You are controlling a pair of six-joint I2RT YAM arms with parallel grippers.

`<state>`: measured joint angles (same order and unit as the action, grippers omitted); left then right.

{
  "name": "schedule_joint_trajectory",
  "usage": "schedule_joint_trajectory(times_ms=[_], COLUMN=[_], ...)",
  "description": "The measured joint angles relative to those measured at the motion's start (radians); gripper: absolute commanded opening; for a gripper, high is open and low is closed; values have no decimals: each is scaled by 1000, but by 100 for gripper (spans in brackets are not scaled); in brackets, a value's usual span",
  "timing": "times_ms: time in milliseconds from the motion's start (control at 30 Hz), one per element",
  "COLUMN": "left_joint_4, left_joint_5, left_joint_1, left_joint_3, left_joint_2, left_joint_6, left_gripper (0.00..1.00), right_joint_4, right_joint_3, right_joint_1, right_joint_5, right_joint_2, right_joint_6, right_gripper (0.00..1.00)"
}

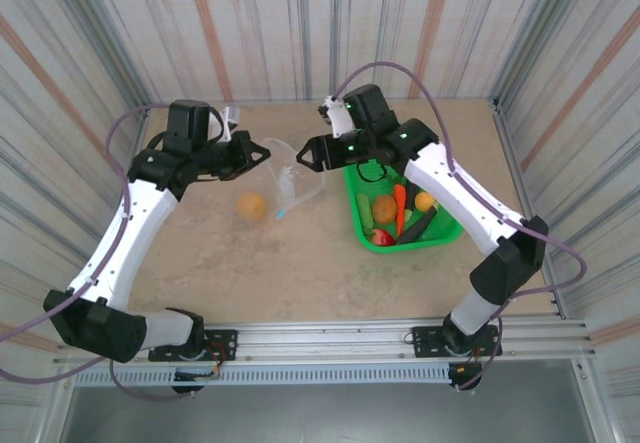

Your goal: Place the food in the zip-top bag and seal the zipper

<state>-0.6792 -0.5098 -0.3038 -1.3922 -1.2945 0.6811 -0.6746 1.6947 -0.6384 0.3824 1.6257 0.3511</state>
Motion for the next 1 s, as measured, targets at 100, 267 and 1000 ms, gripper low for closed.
schedule_joint_trajectory(times_ms=[100, 267, 1000], left_joint_4=[19, 67, 299], left_joint_5=[-16, -25, 117], left_joint_1=[0, -15, -111], left_joint_3=[32, 84, 208], left_joint_2=[-6, -16, 26], left_joint_6=[27, 69, 102], left_gripper=[0, 0, 0], right_joint_4=[26, 54, -73], right_joint_3=[-47, -212, -529], right_joint_1=[48, 135, 233], right_joint_5=[27, -3, -331], right_joint_2=[-62, -201, 21], right_joint_6=[35, 89, 166], right_gripper=[69, 69, 82])
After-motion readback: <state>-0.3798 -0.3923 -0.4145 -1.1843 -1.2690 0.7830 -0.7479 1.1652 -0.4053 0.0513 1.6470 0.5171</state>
